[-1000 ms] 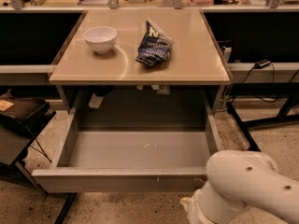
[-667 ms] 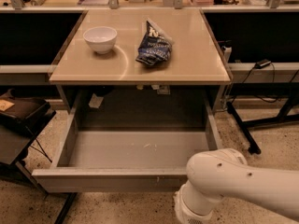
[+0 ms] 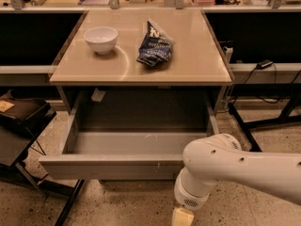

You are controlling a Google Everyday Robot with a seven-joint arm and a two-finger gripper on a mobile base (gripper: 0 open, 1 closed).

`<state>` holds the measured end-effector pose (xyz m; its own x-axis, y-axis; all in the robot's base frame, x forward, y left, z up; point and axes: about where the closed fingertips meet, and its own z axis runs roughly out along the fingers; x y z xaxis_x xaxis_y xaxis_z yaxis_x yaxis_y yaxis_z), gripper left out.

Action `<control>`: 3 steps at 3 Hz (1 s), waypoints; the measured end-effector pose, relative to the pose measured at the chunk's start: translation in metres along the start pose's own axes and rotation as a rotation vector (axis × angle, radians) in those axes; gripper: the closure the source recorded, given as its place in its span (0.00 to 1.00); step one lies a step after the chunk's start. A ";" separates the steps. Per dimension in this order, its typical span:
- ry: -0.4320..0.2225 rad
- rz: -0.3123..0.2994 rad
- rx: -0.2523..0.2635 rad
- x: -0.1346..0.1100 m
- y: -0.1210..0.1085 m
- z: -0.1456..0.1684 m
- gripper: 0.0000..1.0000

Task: Close top drawer

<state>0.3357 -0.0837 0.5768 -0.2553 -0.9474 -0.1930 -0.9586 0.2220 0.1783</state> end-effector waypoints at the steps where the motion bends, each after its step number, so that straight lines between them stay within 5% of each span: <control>1: -0.022 0.064 0.033 -0.003 -0.035 -0.024 0.00; 3: -0.041 0.091 0.061 -0.004 -0.051 -0.039 0.00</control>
Offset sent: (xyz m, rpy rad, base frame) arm 0.0284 -0.0079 0.0133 0.0038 -0.0164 -0.0547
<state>0.3904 -0.1004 0.6066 -0.3450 -0.9129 -0.2182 -0.9369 0.3211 0.1381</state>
